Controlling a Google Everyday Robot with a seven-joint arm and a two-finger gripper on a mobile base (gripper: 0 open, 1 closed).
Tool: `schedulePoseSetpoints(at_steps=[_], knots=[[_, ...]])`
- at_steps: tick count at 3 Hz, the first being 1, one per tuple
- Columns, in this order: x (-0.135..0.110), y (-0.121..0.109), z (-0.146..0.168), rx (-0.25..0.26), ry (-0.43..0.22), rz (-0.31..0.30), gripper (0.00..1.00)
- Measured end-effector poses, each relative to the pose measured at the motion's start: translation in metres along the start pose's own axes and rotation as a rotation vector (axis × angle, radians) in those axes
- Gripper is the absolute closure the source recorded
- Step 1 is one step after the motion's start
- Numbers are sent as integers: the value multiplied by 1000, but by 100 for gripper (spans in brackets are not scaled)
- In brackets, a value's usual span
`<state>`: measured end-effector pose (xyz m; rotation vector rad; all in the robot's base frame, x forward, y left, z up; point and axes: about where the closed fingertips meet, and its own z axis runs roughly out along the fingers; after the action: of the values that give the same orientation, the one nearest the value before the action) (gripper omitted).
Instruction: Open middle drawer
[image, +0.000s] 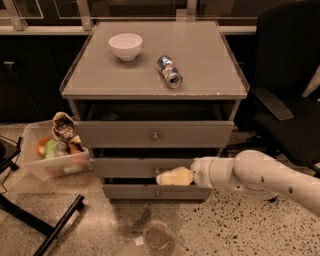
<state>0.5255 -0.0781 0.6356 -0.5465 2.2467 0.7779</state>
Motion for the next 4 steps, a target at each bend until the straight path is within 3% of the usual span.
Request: schedulePoseSetpoints(at_steps=[1,3,4], knots=[[-16,-57,31,105,-89,56,0],[-21,-66,34,135,-112,57,0],[-17,-86,48,174,-123,71,0]])
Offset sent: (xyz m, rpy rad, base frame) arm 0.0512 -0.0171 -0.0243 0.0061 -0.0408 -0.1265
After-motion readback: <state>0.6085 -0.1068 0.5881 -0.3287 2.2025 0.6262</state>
